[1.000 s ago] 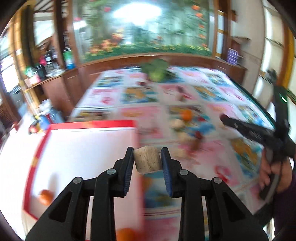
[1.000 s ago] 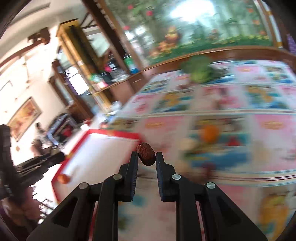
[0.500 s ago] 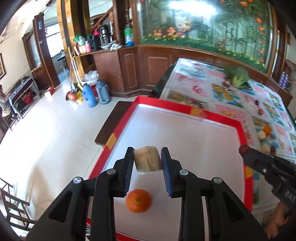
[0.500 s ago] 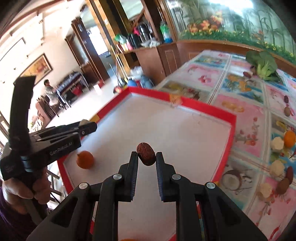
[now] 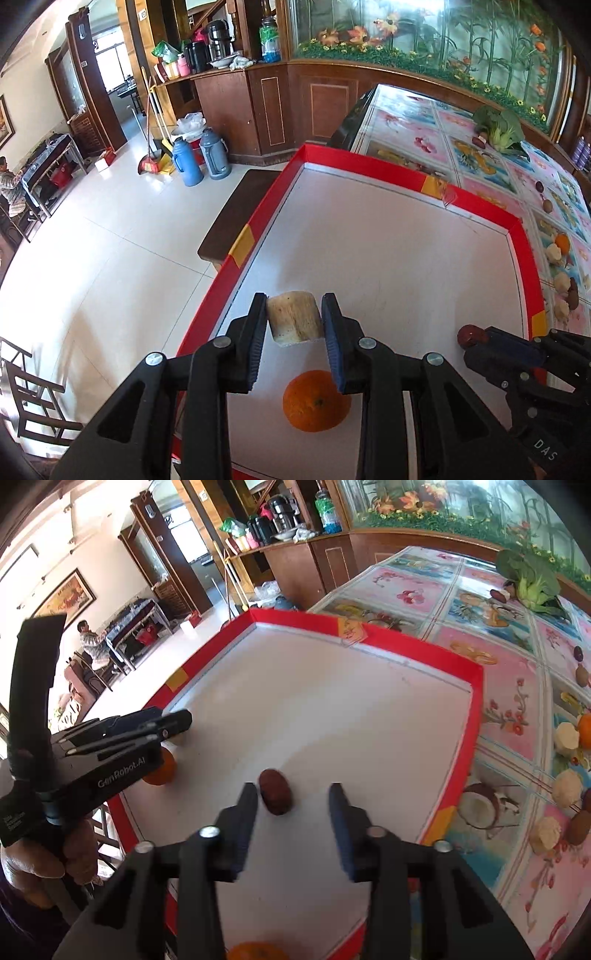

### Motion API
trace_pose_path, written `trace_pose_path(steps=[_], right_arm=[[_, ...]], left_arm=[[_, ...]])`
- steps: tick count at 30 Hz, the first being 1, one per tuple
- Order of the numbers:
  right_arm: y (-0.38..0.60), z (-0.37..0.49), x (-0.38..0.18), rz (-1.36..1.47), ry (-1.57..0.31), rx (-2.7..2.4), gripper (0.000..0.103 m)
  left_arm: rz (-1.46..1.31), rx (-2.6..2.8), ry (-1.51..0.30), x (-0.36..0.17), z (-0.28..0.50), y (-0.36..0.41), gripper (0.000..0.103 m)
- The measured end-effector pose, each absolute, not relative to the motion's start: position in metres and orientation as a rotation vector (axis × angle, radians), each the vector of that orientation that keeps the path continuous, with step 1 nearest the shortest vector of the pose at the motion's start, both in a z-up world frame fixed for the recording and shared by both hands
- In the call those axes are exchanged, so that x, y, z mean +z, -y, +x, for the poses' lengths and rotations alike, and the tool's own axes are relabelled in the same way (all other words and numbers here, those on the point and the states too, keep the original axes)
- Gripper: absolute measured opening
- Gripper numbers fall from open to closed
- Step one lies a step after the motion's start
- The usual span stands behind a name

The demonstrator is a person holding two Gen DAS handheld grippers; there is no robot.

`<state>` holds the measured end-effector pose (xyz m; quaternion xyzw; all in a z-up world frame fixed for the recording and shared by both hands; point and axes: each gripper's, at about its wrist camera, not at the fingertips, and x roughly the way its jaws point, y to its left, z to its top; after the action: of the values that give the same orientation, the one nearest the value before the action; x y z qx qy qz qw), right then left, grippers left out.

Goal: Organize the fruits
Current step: 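Carry the date and cube over the tray and release both, then grasp another red date with the right gripper while the left gripper grasps a beige round cake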

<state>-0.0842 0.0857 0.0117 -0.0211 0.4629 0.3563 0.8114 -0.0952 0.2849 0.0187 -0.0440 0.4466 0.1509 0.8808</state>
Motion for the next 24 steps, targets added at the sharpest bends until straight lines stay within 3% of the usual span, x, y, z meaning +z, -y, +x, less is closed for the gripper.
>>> trace_pose_path(steps=[4,8,16,24], right_arm=[[-0.056,-0.083,0.028,0.046,-0.926,0.784,0.044],[-0.018,-0.076,0.043,0.115,-0.850,0.758,0.051],[0.107,-0.039,0.045,0.253,-0.785,0.540,0.052],[0.168,-0.025,0.022,0.352,-0.878,0.436,0.052]], left_arm=[[-0.075,0.346,-0.946,0.018,-0.098,-0.283,0.038],[-0.058,0.368,-0.923,0.027,-0.104,-0.280,0.069],[-0.038,0.348,-0.832,0.060,-0.122,-0.254,0.086],[0.059,0.150,-0.854,0.060,-0.114,-0.170,0.087]])
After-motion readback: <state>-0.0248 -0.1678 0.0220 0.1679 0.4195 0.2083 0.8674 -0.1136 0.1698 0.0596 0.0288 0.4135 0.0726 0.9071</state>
